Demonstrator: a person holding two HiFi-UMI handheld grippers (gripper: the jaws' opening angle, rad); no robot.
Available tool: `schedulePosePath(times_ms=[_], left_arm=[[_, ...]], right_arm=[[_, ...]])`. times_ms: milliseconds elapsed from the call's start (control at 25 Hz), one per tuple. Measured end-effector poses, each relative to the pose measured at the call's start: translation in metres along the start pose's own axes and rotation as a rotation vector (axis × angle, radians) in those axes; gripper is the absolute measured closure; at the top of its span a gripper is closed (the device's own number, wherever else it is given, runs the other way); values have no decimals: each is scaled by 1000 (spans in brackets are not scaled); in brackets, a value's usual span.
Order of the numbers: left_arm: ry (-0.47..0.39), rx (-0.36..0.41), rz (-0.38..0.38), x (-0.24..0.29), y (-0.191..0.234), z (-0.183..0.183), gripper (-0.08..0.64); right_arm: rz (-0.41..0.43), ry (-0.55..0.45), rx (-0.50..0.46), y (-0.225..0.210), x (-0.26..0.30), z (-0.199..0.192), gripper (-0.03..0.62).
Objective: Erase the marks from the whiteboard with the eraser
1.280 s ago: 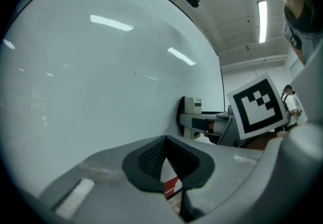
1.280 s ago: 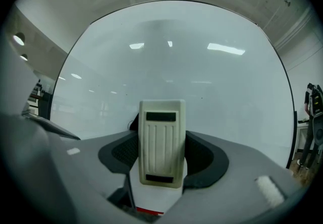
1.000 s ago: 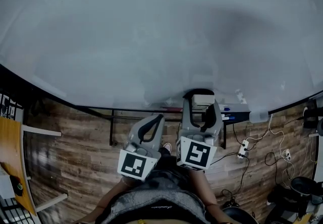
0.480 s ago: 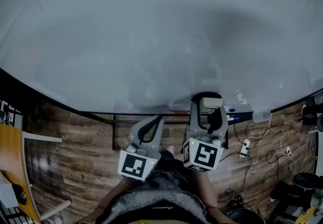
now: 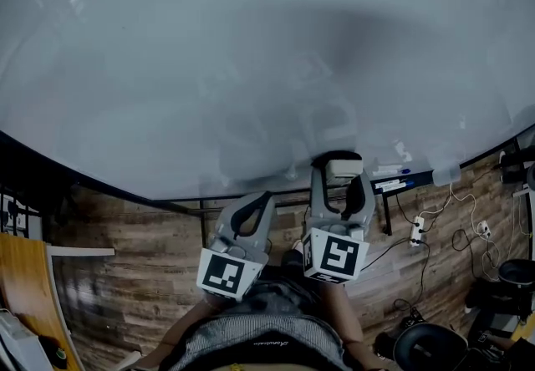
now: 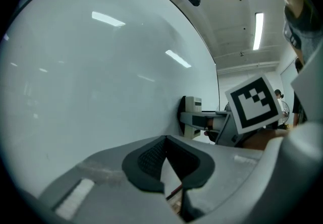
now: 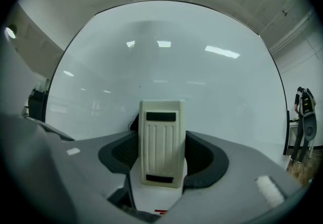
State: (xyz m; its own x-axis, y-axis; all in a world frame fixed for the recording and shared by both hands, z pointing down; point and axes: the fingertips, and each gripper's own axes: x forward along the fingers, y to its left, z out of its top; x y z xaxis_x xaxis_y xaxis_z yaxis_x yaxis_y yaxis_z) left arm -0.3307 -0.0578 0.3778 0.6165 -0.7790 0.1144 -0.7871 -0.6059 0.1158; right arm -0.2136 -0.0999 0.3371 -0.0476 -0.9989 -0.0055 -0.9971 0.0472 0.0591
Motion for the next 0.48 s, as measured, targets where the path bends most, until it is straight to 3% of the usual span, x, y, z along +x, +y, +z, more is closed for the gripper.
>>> schedulePosePath(times_ms=[200,480], left_arm=[[-2,31,-16,-27,32,-6,557],[-7,-2,-16,-61,65,-7,557]], right_arm=[[-16,0,-6,37,-1,0,331],[0,-4,-22,91,-3,5,333]])
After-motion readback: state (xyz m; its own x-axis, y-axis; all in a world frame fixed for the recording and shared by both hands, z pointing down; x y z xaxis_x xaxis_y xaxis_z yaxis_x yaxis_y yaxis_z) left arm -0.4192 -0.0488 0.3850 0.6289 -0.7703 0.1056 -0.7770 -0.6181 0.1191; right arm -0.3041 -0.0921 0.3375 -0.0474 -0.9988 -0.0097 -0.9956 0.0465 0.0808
